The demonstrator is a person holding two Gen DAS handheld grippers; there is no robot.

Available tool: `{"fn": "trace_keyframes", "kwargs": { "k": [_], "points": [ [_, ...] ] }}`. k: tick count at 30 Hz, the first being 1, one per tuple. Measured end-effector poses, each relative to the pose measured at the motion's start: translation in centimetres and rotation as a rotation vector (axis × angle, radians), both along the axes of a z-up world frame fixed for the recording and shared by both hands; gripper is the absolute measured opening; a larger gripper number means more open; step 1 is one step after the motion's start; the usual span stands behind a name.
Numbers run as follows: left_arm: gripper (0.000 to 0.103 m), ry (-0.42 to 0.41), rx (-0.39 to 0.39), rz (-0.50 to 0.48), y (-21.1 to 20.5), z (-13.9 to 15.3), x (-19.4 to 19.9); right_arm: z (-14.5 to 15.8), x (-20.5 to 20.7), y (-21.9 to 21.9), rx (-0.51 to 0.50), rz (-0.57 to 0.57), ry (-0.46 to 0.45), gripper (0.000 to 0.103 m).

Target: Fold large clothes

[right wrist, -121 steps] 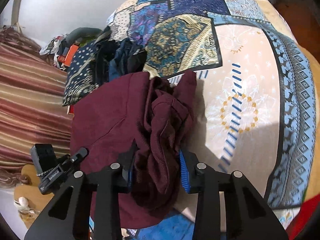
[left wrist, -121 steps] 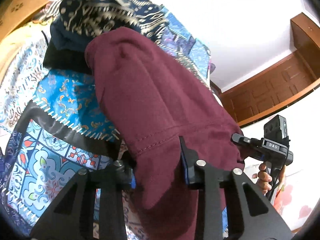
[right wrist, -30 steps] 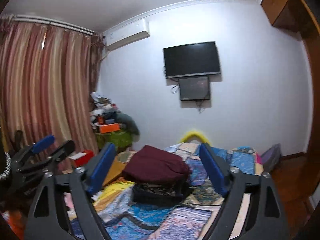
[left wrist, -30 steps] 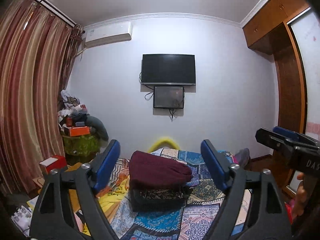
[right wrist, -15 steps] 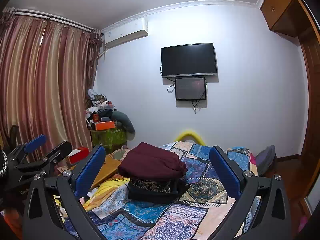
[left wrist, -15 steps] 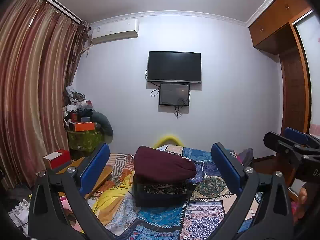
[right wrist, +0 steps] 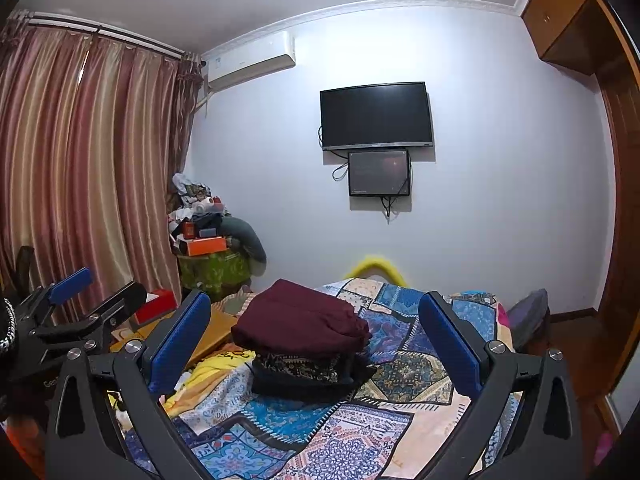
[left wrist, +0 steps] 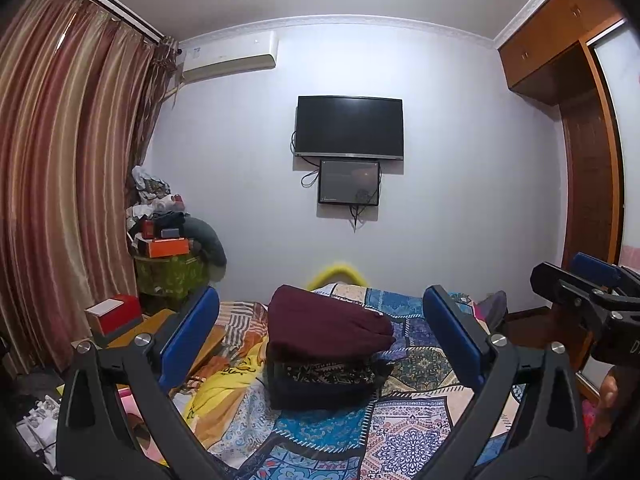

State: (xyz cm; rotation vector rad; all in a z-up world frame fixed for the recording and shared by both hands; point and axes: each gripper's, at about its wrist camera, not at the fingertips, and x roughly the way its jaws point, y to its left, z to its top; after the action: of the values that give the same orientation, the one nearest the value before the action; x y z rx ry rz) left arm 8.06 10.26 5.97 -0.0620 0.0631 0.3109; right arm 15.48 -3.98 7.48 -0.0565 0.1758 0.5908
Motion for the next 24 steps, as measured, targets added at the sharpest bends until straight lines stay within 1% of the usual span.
{"fn": "trace_keyframes", "kwargs": {
  "k": [6,24],
  "points": [
    [0.102,0.004,-0.012,0.009,0.18,-0.26,0.2,-0.01,0.05,-0.29,-0.002,0.0,0.014,0.103],
    [0.102,0.037,-0.025,-0.021,0.14,-0.73,0.83,-0.04,0.32,-0.62,-0.008,-0.013,0.034,0.103]
  ]
}}
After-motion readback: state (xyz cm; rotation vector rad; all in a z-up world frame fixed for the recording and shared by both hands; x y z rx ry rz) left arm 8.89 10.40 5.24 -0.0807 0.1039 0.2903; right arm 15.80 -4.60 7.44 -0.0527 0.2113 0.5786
